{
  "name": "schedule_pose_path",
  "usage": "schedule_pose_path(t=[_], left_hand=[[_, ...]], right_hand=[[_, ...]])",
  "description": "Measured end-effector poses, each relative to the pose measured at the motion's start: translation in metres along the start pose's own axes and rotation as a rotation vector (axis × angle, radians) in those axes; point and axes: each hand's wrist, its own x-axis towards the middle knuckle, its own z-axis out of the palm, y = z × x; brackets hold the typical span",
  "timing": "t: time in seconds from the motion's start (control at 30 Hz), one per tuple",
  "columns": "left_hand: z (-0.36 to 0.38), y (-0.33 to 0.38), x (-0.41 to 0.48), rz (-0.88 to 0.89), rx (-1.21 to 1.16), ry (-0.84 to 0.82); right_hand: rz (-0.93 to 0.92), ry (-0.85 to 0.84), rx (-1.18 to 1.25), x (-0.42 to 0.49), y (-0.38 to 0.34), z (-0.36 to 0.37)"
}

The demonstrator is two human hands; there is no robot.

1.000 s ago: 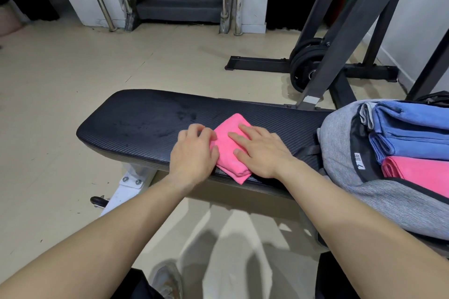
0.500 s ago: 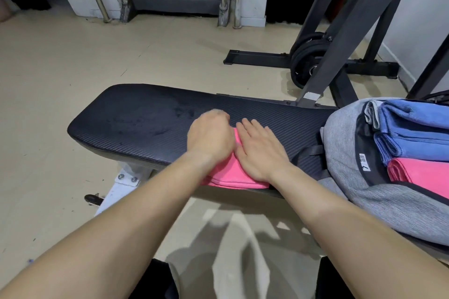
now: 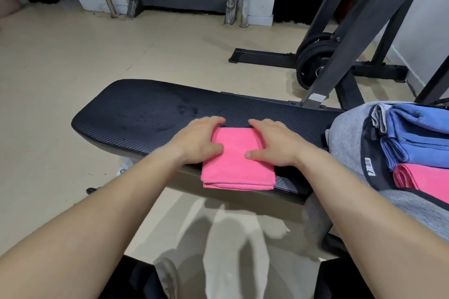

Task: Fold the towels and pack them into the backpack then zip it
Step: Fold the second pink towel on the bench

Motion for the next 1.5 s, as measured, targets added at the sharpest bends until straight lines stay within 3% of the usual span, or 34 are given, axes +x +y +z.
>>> schedule_pose_path(t=[0.17, 0.33, 0.53, 0.67, 0.87, 0.97, 1.2, 1.3, 1.5], left_hand=[[-0.014, 0.008, 0.008, -0.094, 0.014, -0.121], [-0.018, 0.023, 0.011, -0.121, -0.077, 0.071], [-0.019, 0.023, 0.006, -0.216, -0.489, 0.074], [-0.023, 0.020, 0.002, -0.215, -0.574, 0.086], [-0.028, 0.016, -0.013, -0.093, -0.405, 0.109], [-0.029, 0.009, -0.025, -0.010, -0.261, 0.124], [-0.006, -0.008, -0.052, 0.204, -0.201, 0.128], [0.006, -0.009, -0.060, 0.222, -0.133, 0.150], [0.006, 0.017, -0.066, 0.140, 0.314, 0.175]], right_hand=[[0.102, -0.020, -0.047, 0.002, -0.006, -0.011], [0.223, 0.119, 0.014, 0.001, -0.005, -0.016], [0.258, 0.107, 0.723, 0.001, 0.009, -0.013], [0.216, 0.100, 0.957, -0.005, 0.013, -0.017], [0.084, 0.096, 0.865, -0.016, 0.021, -0.018], [0.014, 0.124, 0.674, -0.024, 0.023, -0.016], [-0.099, 0.121, 0.422, -0.049, 0.021, 0.002], [-0.169, 0.154, 0.336, -0.057, 0.019, 0.012], [-0.106, 0.354, 0.211, -0.054, 0.008, 0.035]])
